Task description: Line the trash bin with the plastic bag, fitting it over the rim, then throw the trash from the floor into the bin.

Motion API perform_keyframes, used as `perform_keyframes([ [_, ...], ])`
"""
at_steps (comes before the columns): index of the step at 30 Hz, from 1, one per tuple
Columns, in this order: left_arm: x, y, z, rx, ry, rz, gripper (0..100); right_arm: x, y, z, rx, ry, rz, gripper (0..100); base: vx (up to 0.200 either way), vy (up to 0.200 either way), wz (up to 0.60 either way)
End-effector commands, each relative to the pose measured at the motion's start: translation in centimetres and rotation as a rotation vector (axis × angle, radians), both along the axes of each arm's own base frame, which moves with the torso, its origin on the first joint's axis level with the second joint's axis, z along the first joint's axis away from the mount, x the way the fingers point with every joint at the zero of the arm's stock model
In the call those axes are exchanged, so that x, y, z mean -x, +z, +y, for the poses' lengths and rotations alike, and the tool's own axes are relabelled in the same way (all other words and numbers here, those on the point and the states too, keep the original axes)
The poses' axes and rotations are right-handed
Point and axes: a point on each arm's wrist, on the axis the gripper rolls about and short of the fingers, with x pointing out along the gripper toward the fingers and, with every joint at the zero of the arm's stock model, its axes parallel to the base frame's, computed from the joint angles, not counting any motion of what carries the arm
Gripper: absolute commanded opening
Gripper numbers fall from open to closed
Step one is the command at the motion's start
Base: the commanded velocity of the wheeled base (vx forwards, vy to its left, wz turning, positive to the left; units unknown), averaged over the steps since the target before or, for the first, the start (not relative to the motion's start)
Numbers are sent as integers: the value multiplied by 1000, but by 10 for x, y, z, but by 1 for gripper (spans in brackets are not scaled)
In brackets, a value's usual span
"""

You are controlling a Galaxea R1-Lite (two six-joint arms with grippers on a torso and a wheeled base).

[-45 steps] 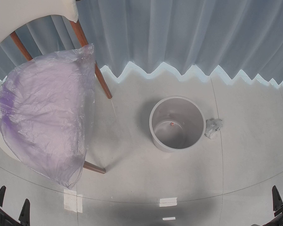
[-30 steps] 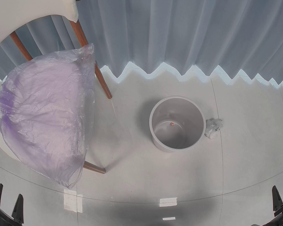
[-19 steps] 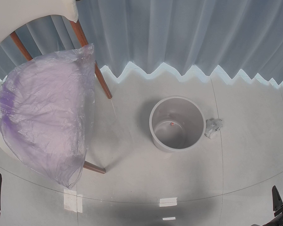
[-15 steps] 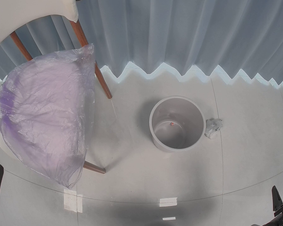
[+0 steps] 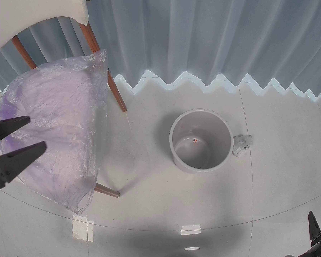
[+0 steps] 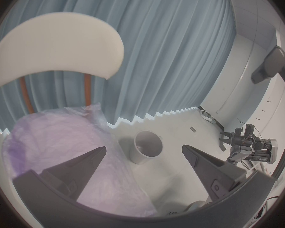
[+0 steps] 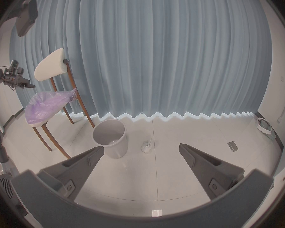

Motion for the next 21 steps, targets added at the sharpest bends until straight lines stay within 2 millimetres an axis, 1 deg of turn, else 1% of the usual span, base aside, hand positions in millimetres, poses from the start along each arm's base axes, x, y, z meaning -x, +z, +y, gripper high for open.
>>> perform_keyframes([
  [1, -71, -9, -55, -84, -58, 134, 100, -1, -5, 0, 0, 0, 11, 100, 0, 0, 0],
  [3, -82, -11, -72, -107, 0, 131, 100, -1, -5, 0, 0, 0, 11, 100, 0, 0, 0],
  [4, -82, -11, -72, -107, 0, 131, 100, -1, -5, 0, 0, 0, 11, 100, 0, 0, 0],
  [5, -91, -10, -93, -141, 75, 115, 100, 0, -5, 0, 0, -2, 7, 100, 0, 0, 0],
  [6, -91, -9, -94, -142, 83, 112, 100, 0, -5, 0, 0, -2, 7, 100, 0, 0, 0],
  [7, -96, -5, -114, -171, 166, 89, 100, 0, -5, 0, -1, -5, -3, 100, 0, 0, 0],
  [9, -102, -10, -136, -237, 305, 83, 100, 0, -5, 0, -4, -6, -6, 100, 0, 0, 0],
  [10, -103, -11, -139, -249, 328, 80, 100, 0, -5, 0, -4, -6, -4, 100, 0, 0, 0],
  [11, -106, -15, -152, -305, 422, 60, 100, 0, -5, 0, -3, -6, -4, 100, 0, 0, 0],
  [12, -106, -16, -157, -325, 449, 52, 100, 0, -5, 0, -3, -6, -4, 100, 0, 0, 0],
  [13, -107, -18, -167, -360, 475, 35, 100, 0, -5, 0, -3, -6, -4, 100, 0, 0, 0],
  [15, -112, -23, -174, -394, 483, 34, 100, 0, -5, 0, -4, -8, -4, 100, 0, 0, 0],
  [16, -112, -23, -174, -394, 483, 34, 100, 0, -5, 0, -4, -8, -4, 100, 0, 0, 0],
  [17, -116, -33, -176, -447, 529, 40, 100, 0, -5, 0, -4, -6, -4, 100, 0, 0, 0],
  [19, -117, -36, -175, -503, 577, 26, 100, 0, -5, 0, -4, -6, -4, 100, 0, 0, 0],
  [21, -118, -40, -174, -555, 579, 20, 100, 0, -5, 0, -4, -8, -4, 100, 0, 0, 0],
])
